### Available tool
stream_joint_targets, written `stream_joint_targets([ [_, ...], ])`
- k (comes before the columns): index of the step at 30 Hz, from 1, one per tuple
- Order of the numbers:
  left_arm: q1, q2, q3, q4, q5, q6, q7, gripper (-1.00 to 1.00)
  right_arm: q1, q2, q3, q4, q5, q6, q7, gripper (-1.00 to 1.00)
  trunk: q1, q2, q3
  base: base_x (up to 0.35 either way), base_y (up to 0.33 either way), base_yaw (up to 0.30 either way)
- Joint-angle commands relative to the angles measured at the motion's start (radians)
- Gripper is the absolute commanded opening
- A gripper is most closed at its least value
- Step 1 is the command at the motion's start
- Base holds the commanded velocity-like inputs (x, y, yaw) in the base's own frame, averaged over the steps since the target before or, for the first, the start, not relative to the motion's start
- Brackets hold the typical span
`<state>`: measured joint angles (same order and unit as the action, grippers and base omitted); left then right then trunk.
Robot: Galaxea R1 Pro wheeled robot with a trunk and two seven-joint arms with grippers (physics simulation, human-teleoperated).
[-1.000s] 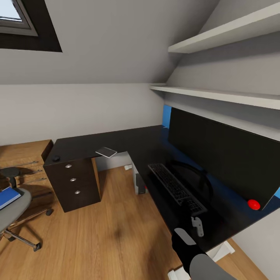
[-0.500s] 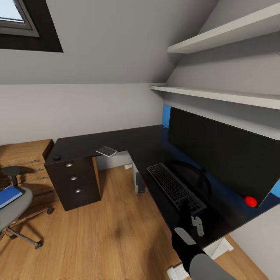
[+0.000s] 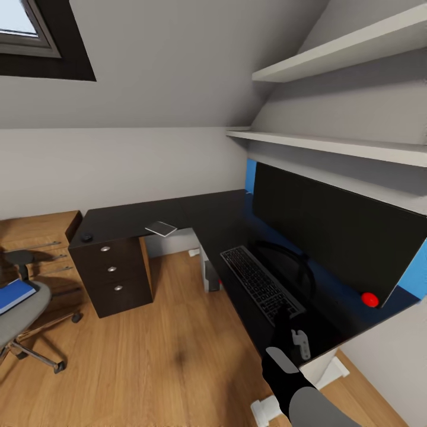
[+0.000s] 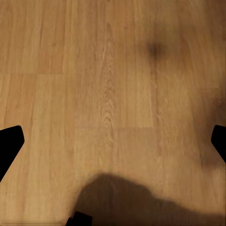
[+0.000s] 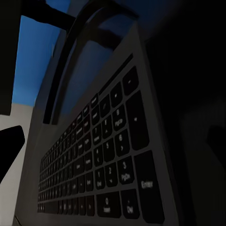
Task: In the bedroom, organize the workspace by keeping the computer under the desk, ensuring the monitor is on the desk, placing the keyboard on the desk next to the monitor, placing the mouse on the desk next to the keyboard, moving the folder from the swivel chair onto the desk next to the mouse, stacking the notebook on top of the folder with the pen on top of the notebook, and positioning the swivel chair next to the desk.
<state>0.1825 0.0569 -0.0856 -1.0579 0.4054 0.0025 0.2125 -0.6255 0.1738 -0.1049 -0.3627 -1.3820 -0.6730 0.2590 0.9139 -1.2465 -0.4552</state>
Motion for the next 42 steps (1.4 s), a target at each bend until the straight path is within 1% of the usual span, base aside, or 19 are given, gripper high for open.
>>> stream_joint_targets([
  [1, 0.0, 0.001, -0.004, -0.002, 0.008, -0.001, 0.008, 1.0, 0.0, 0.001, -0.006, 0.001, -0.017, 0.001, 0.008, 1.0, 0.0, -0.001, -0.001, -0.041, -0.037, 0.0],
  [6, 0.0, 0.001, -0.004, -0.003, 0.008, -0.004, 0.007, 1.0, 0.0, 0.001, -0.008, 0.0, -0.017, 0.001, 0.008, 1.0, 0.0, -0.001, -0.001, -0.016, -0.015, 0.0],
  [12, 0.0, 0.001, -0.005, -0.002, 0.009, -0.002, 0.008, 1.0, 0.0, 0.001, -0.011, -0.001, -0.017, 0.014, 0.006, 1.0, -0.023, 0.041, 0.018, -0.002, -0.002, 0.0],
  [14, 0.0, 0.001, -0.005, -0.002, 0.009, -0.001, 0.009, 1.0, 0.0, 0.001, -0.01, -0.001, -0.017, 0.036, 0.006, 1.0, -0.031, 0.055, 0.024, 0.0, 0.0, 0.0],
  [15, 0.0, 0.001, -0.005, -0.002, 0.009, 0.0, 0.009, 1.0, 0.0, 0.001, -0.009, -0.001, -0.017, 0.073, 0.005, 1.0, -0.035, 0.062, 0.027, 0.0, 0.0, 0.0],
  [17, 0.0, 0.001, -0.005, -0.002, 0.009, 0.0, 0.01, 1.0, 0.0, 0.001, -0.01, -0.001, -0.017, 0.115, 0.002, 1.0, -0.042, 0.076, 0.034, 0.0, 0.0, 0.0],
  [20, 0.0, -0.001, -0.005, -0.002, 0.009, 0.002, 0.01, 1.0, 0.0, 0.001, -0.01, -0.002, -0.016, 0.152, -0.024, 1.0, -0.054, 0.097, 0.043, 0.0, 0.0, 0.0],
  [23, 0.0, -0.011, -0.005, 0.003, 0.008, 0.002, 0.011, 1.0, 0.0, 0.001, -0.009, -0.009, -0.014, 0.165, -0.058, 1.0, -0.065, 0.118, 0.052, 0.0, 0.0, 0.0],
  [25, 0.0, -0.015, -0.005, 0.012, -0.003, 0.002, 0.011, 1.0, 0.0, 0.001, -0.004, -0.033, -0.01, 0.169, -0.084, 1.0, -0.073, 0.132, 0.059, 0.0, 0.0, 0.0],
  [27, 0.0, -0.016, -0.005, 0.014, -0.012, 0.002, 0.011, 1.0, 0.0, 0.001, -0.003, -0.041, -0.009, 0.169, -0.097, 1.0, -0.081, 0.146, 0.065, 0.0, 0.0, 0.0],
  [29, 0.0, -0.019, -0.005, 0.016, -0.031, 0.001, 0.012, 1.0, 0.0, 0.001, -0.002, -0.052, -0.003, 0.17, -0.129, 1.0, -0.088, 0.16, 0.071, 0.0, 0.0, 0.0],
  [30, 0.0, -0.019, -0.005, 0.016, -0.034, 0.001, 0.012, 1.0, 0.0, 0.001, -0.001, -0.054, -0.001, 0.17, -0.137, 1.0, -0.092, 0.167, 0.074, 0.0, 0.0, 0.0],
  [32, 0.0, -0.021, -0.005, 0.017, -0.041, 0.001, 0.013, 1.0, 0.0, 0.001, 0.0, -0.063, 0.01, 0.17, -0.165, 1.0, -0.1, 0.181, 0.081, 0.0, 0.0, 0.0],
  [33, 0.0, -0.022, -0.005, 0.018, -0.044, 0.001, 0.013, 1.0, 0.0, 0.001, 0.0, -0.073, 0.026, 0.17, -0.176, 1.0, -0.104, 0.188, 0.084, 0.0, 0.0, 0.0],
  [35, 0.0, -0.022, -0.005, 0.018, -0.045, 0.001, 0.013, 1.0, 0.0, 0.001, 0.0, -0.08, 0.041, 0.169, -0.181, 1.0, -0.111, 0.202, 0.09, 0.0, 0.0, 0.0],
  [36, 0.0, -0.023, -0.005, 0.018, -0.046, 0.001, 0.013, 1.0, 0.0, 0.001, 0.0, -0.091, 0.064, 0.168, -0.186, 1.0, -0.115, 0.209, 0.093, 0.0, 0.0, 0.0],
  [38, 0.0, -0.023, -0.005, 0.018, -0.046, 0.001, 0.013, 1.0, 0.0, 0.001, -0.001, -0.1, 0.08, 0.167, -0.193, 1.0, -0.123, 0.223, 0.099, 0.0, 0.0, 0.0],
  [40, 0.0, -0.023, -0.005, 0.018, -0.046, 0.001, 0.013, 1.0, 0.0, 0.001, -0.001, -0.11, 0.092, 0.167, -0.214, 1.0, -0.13, 0.237, 0.106, 0.0, 0.0, 0.0],
  [42, 0.0, -0.023, -0.005, 0.019, -0.046, 0.001, 0.013, 1.0, 0.0, 0.001, -0.001, -0.117, 0.095, 0.167, -0.222, 1.0, -0.138, 0.251, 0.112, 0.0, 0.0, 0.0],
])
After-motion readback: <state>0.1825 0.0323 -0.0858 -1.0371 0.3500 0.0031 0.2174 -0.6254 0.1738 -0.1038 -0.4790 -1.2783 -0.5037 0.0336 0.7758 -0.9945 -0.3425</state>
